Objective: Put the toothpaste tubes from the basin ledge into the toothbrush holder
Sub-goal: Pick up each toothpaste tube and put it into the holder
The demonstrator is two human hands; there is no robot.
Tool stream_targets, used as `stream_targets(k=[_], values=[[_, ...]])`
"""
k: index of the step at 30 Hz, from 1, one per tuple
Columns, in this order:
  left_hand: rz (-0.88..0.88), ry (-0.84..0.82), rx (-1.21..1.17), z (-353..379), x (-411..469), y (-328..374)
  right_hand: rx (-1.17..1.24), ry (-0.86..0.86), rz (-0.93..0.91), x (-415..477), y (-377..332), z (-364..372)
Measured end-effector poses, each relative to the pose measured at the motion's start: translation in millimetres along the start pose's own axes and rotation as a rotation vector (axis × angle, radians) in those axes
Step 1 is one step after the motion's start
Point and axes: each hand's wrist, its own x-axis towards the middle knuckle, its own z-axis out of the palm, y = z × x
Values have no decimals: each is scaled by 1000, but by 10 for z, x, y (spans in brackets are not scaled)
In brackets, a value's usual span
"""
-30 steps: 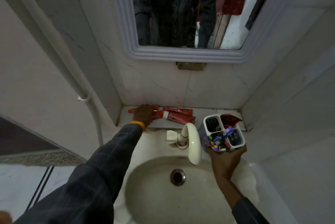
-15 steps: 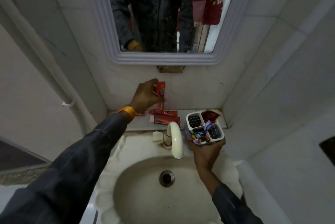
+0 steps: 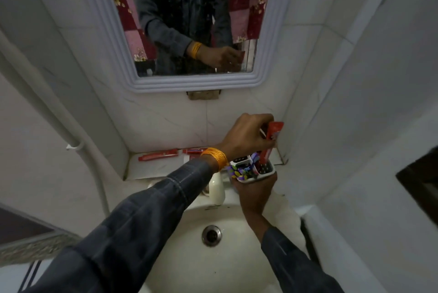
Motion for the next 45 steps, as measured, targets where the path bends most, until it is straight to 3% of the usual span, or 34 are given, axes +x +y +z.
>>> stream_targets(k=[9,15,18,24,29,31,39,45], values=[[-113,-115,256,322,29,-198,-97,18,25,15,25,30],[-81,-182,467,530,38,-367,-123,-70,86,39,143,43],[-110,-206,462,495,35,-419,-86,-10,74,30,94,46],[-320,-59,327,12,23,-858,-49,0,63,60,79,56],[-524,-401,464,-86,-344,-1475,-24,6,71,61,98,60],[-567,-461,458,-14,-453,-1644,-41,-3,60,69,132,63],[-503,-490,498,213,-479,-1793,-29,-34,55,98,176,24],[-547,-463,566,-109,-572,-1660,30,-40,57,95,124,19]])
